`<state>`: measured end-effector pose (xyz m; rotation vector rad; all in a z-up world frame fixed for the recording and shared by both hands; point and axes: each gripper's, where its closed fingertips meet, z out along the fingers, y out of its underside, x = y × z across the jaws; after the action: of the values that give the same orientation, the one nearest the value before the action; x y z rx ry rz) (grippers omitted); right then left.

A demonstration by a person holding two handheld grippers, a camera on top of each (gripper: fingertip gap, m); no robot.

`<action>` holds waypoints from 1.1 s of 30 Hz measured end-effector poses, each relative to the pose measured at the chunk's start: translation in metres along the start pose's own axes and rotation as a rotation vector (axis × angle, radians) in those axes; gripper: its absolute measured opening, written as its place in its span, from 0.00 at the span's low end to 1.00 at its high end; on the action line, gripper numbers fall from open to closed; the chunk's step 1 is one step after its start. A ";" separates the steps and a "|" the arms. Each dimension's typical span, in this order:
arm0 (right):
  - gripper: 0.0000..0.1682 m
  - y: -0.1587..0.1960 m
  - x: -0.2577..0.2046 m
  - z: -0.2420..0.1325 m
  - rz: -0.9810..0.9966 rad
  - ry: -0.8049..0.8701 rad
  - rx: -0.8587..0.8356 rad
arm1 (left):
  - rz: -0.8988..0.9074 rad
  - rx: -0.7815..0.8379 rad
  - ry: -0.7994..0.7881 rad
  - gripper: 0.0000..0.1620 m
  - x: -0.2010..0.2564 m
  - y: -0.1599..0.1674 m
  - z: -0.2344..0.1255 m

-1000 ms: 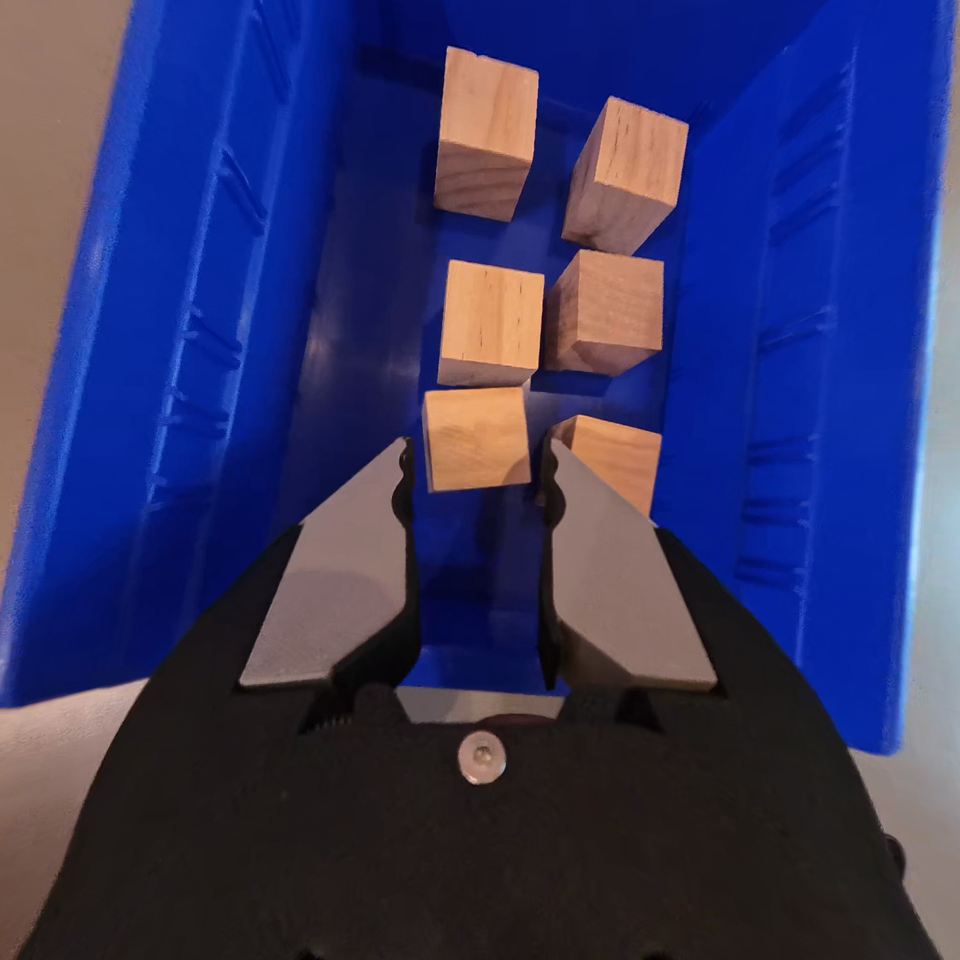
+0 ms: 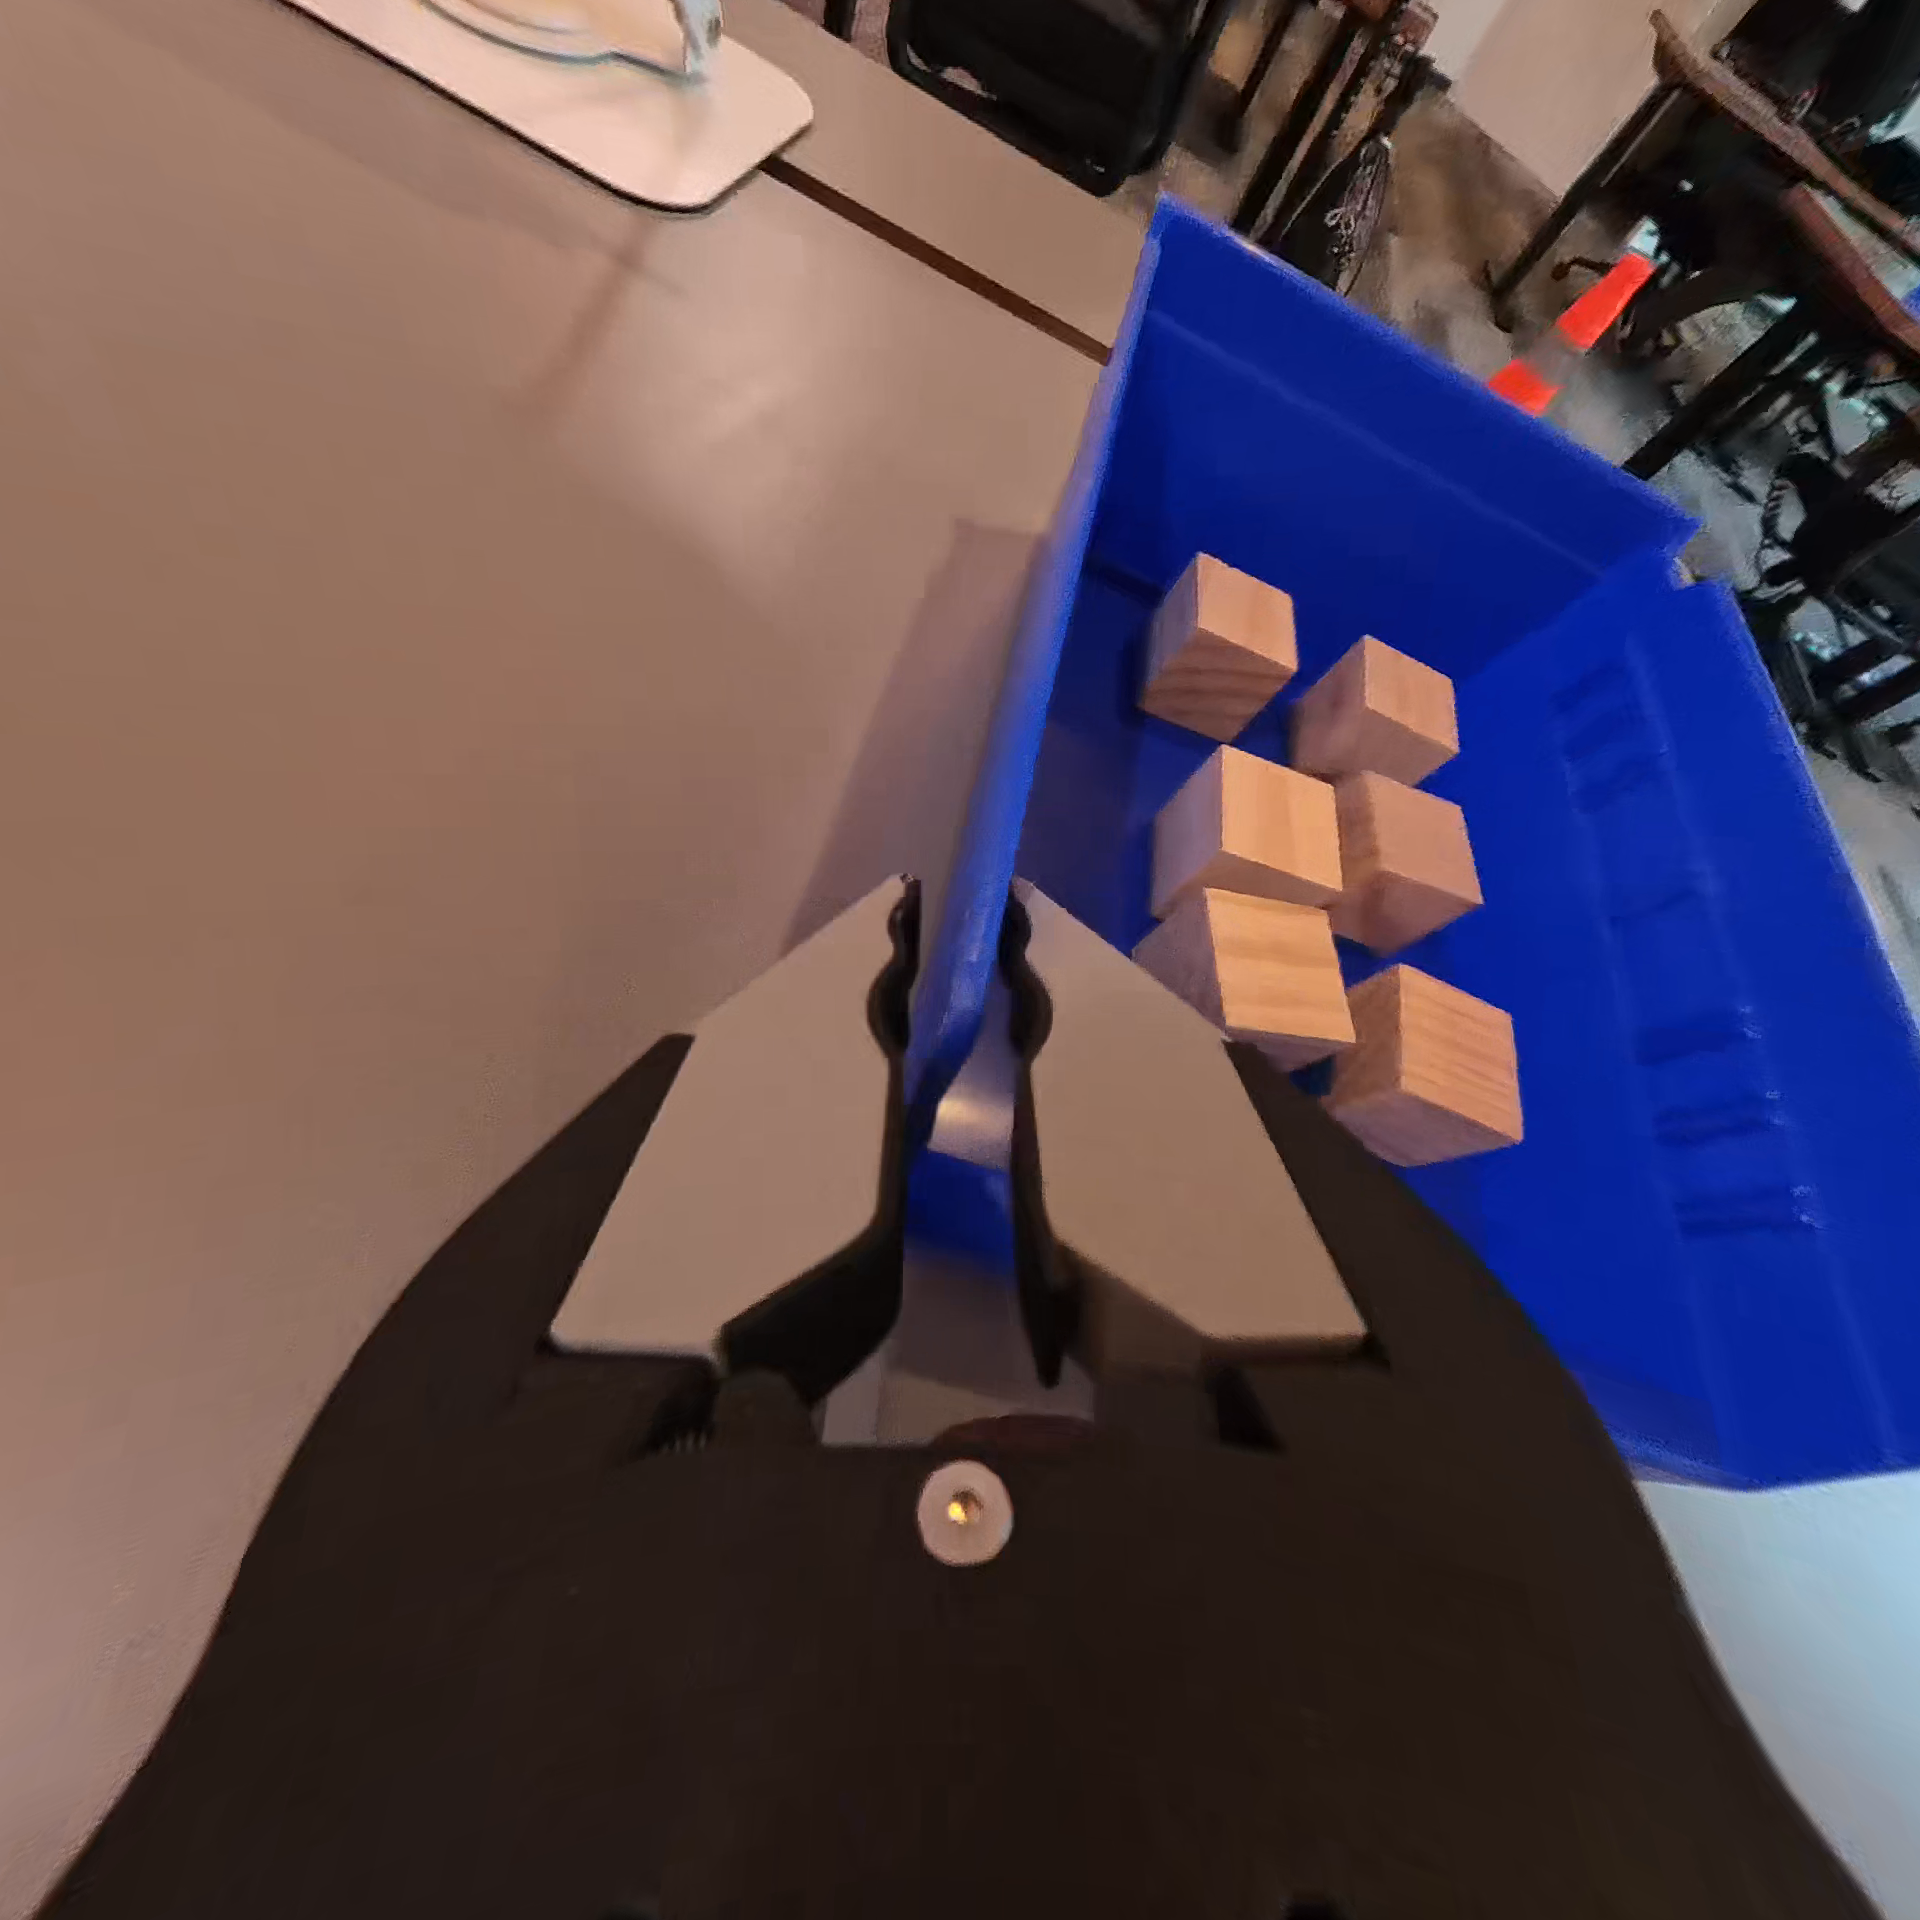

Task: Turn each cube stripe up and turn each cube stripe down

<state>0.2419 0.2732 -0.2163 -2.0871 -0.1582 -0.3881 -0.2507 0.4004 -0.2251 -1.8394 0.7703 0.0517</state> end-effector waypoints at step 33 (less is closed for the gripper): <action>0.21 -0.236 -0.502 -0.098 -0.152 -0.834 0.275 | -0.210 0.433 -0.276 0.03 -0.155 -0.075 -0.156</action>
<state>-0.3134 0.3344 -0.1473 -1.8480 -0.8133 0.4204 -0.3832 0.3567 -0.0387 -1.4502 0.3573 0.0019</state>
